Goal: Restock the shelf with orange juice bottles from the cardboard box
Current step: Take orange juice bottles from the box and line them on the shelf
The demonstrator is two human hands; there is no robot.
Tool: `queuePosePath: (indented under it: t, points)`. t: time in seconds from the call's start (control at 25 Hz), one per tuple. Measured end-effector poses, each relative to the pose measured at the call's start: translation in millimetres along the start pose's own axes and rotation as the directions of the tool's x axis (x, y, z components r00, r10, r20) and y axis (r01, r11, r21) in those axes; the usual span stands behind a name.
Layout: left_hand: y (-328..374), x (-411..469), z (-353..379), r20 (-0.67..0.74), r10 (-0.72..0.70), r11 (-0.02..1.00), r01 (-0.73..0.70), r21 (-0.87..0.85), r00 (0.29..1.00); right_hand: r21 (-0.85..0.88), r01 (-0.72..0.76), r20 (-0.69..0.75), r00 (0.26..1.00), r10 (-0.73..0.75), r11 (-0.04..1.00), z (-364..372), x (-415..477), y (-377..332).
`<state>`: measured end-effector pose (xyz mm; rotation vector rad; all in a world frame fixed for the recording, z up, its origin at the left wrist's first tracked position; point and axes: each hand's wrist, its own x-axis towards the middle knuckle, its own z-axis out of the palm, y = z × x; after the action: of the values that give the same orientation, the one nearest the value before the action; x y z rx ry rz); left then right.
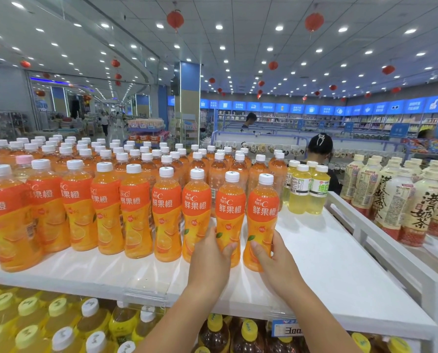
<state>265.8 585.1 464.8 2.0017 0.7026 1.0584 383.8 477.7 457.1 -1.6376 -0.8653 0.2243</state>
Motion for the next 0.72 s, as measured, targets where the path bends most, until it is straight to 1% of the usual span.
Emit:
queuePosePath:
  t: [0.4, 0.56, 0.72]
  points:
    - [9, -6, -6, 0.001, -0.008, 0.997, 0.008, -0.071, 1.0, -0.056, -0.075, 0.023, 0.997, 0.076, 0.996, -4, -7, -5]
    - [8, -18, -13, 0.084, -0.002, 0.992, 0.012, -0.122, 0.996, -0.051, -0.089, 0.052, 0.994, 0.092, 0.995, -11, -17, -11]
    - [8, -28, -23, 0.114, -0.023, 0.987, 0.04, -0.153, 0.993, -0.078, -0.118, 0.046, 0.992, 0.121, 0.99, -17, -25, -15]
